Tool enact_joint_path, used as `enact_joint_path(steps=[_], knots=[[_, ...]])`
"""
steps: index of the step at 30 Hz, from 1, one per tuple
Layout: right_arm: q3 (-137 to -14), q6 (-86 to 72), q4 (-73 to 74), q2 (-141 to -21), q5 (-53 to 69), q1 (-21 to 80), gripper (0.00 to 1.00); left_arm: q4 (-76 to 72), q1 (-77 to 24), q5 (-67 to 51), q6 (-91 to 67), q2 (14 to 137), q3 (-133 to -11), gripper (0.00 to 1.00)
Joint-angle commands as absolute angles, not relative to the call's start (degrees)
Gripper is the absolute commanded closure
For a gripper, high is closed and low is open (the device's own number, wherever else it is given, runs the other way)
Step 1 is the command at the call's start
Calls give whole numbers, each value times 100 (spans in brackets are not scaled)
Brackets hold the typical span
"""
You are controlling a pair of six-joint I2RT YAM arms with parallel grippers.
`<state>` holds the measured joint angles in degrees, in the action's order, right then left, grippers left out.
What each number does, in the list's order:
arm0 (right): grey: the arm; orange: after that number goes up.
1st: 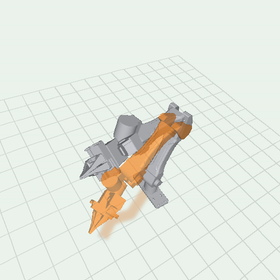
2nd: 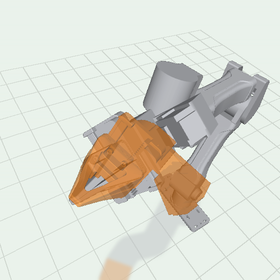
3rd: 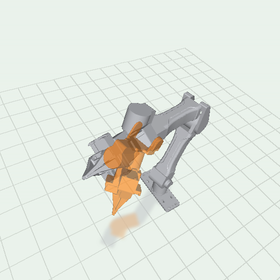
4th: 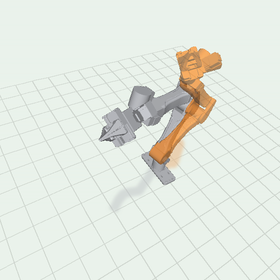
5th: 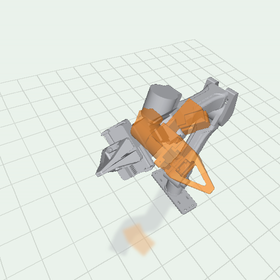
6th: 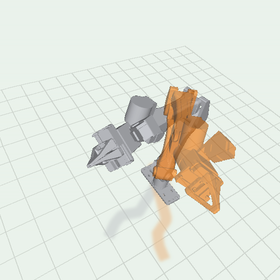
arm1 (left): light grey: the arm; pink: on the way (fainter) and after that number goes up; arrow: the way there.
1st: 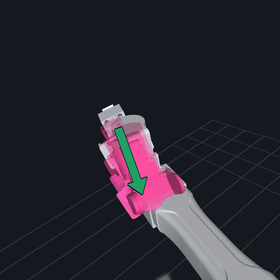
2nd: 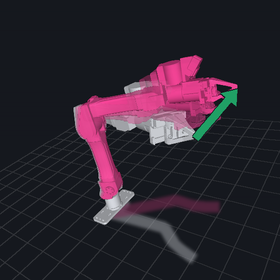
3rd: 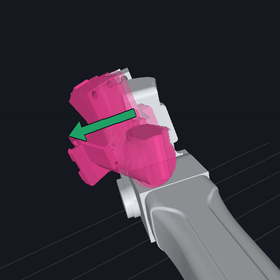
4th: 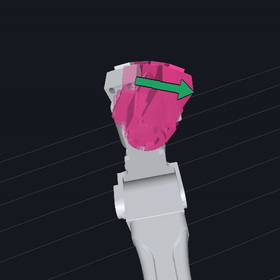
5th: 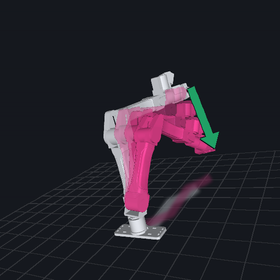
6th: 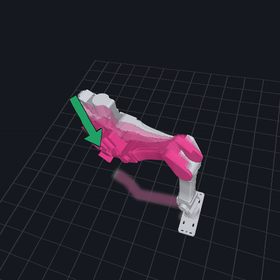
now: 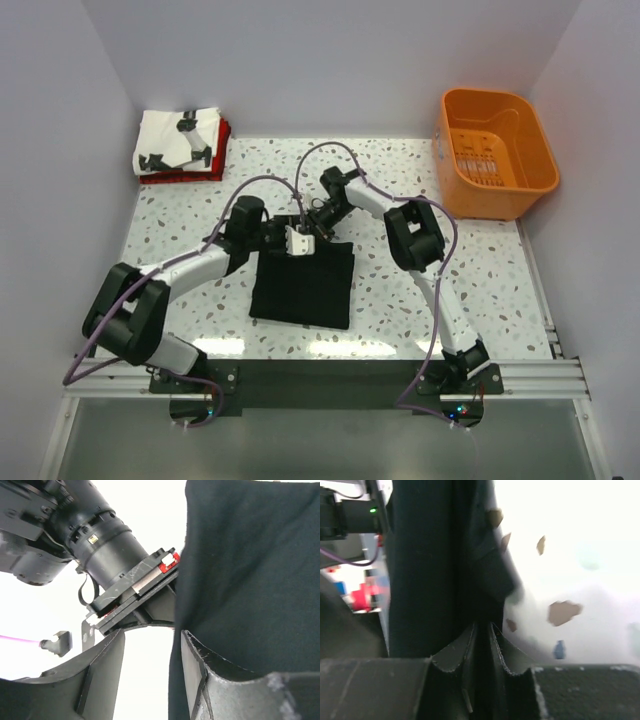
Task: Fold and stack the t-shirts
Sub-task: Fold the tshirt
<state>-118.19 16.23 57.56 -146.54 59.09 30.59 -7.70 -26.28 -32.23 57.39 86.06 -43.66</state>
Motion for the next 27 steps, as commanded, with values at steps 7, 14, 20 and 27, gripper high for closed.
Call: enact_joint_path(steps=[7, 14, 20, 27], knots=[[-13033, 2303, 6240, -14643, 4897, 3006, 75, -538, -2602, -3305, 5213, 7033, -4192, 43], [-13236, 2601, 6083, -13923, 3833, 2813, 58, 1901, -1507, -4173, 4430, 7144, -5252, 34], [-12948, 2794, 6582, -13255, 3656, 2321, 45, 3653, -660, -4878, 4045, 8532, -6632, 28], [-11831, 3076, 7207, -12780, 3893, 2224, 44, 4465, -387, -5107, 3429, 10080, -7655, 22]])
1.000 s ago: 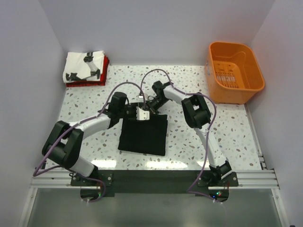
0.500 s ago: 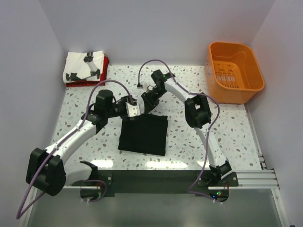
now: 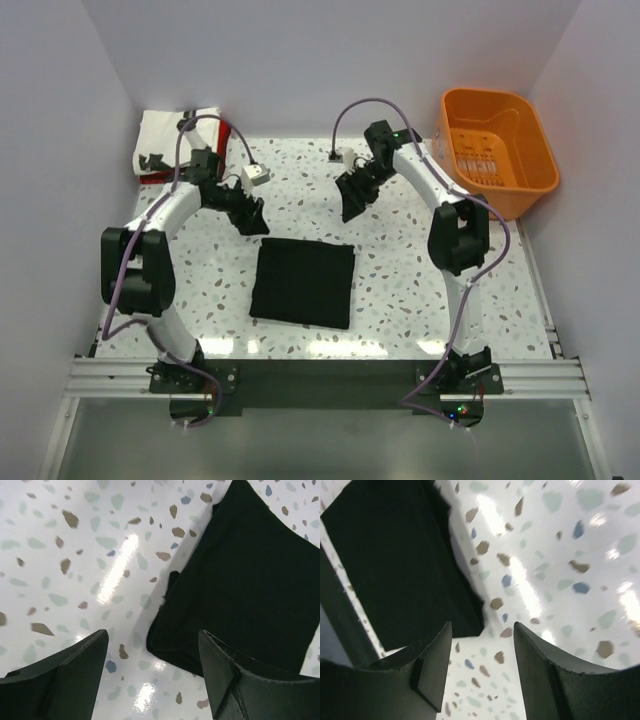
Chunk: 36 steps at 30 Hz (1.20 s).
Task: Fold and stack the t-shirts
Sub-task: Fold the tshirt
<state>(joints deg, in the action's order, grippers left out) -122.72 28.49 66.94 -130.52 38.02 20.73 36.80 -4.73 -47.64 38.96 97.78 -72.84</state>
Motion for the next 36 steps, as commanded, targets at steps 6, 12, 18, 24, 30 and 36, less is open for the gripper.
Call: enact_joint_path(steps=[6, 12, 18, 24, 30, 36], knots=[[-11189, 3015, 7102, -12788, 3928, 2232, 41, 4667, -316, -4904, 3322, 10879, -8024, 22], [-10977, 2865, 6847, -12937, 3867, 2241, 41, 4860, -316, -4887, 3366, 11249, -8095, 27], [-11013, 3067, 6987, -13157, 3700, 2250, 46, 4632, -316, -4825, 3164, 11505, -8121, 34], [-11223, 3155, 6952, -13333, 3376, 2250, 85, 4544, -273, -5088, 3146, 11620, -8393, 73], [-11390, 3050, 6443, -13157, 2796, 2189, 100, 4220, -193, -5064, 3085, 11347, -8394, 100], [-11803, 2962, 5898, -13420, 2259, 2153, 100, 3290, -176, -4299, 2514, 11688, -8314, 100]])
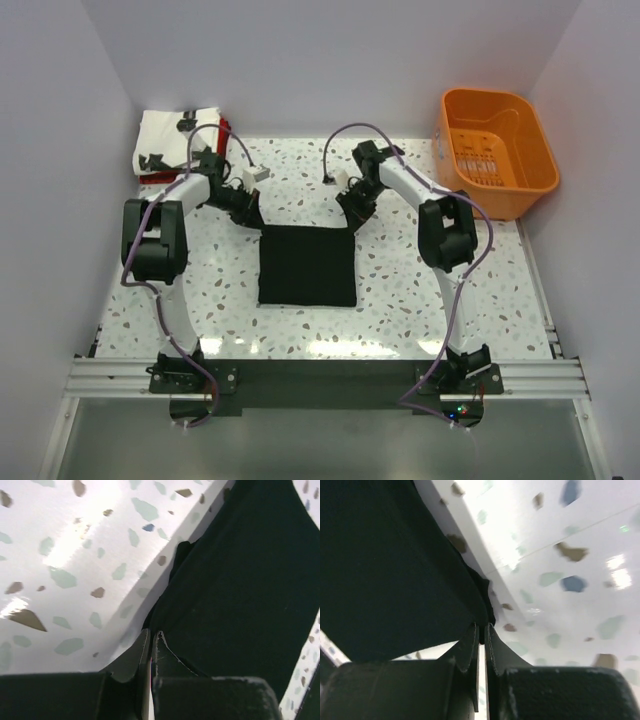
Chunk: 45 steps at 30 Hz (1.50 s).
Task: Fold and stack the t-shirts
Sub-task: Fold the tshirt
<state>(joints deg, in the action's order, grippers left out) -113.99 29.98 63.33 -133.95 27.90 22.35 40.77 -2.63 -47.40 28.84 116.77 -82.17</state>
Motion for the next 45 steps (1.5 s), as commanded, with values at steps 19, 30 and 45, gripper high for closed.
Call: enact_joint_path(steps=[19, 30, 45], knots=[[-11077, 1627, 5062, -11788, 3493, 2118, 44, 2891, 62, -5123, 1689, 10048, -7411, 40], [-8343, 1047, 5266, -11232, 5757, 2654, 59, 739, -1257, -6424, -1122, 8903, -4388, 43], [-7787, 905, 4605, -12480, 4457, 2066, 65, 2091, -300, -5677, 367, 11320, -4824, 44]])
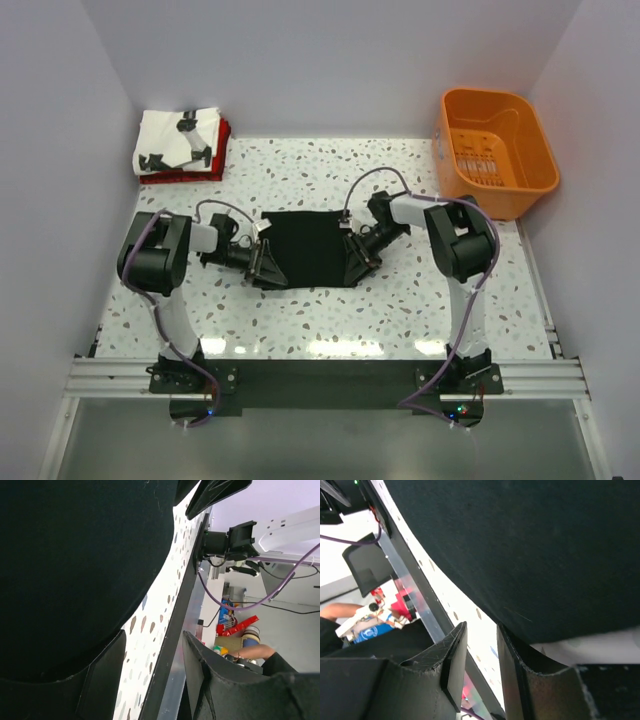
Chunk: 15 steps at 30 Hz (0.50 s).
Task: Fold and stack the t-shirts
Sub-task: Fold the tshirt
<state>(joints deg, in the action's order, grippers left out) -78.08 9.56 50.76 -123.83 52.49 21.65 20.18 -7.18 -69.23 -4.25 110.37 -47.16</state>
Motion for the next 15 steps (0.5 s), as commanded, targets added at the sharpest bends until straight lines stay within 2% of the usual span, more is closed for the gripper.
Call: enact_joint_path(steps=[1, 6, 9, 13, 15], knots=[[-7796, 923, 4632, -12454, 4404, 2057, 65, 2205, -264, -5887, 543, 11172, -4869, 44], [-8077, 1274, 5159, -11613, 4385, 2057, 66, 3418, 412, -6372, 1869, 10162, -5080, 43], [-8437, 1117, 5168, -11216, 4316, 2092, 68, 3358, 1088, -6241, 1646, 9432, -5106, 41], [-8780, 1019, 4844, -10619, 3615, 2756, 62, 3322, 1827, -5767, 1240, 9132, -5247, 41], [-8885, 1142, 4493, -10503, 2719, 3188, 58, 3314, 2100, -5617, 1090, 9123, -5256, 39]])
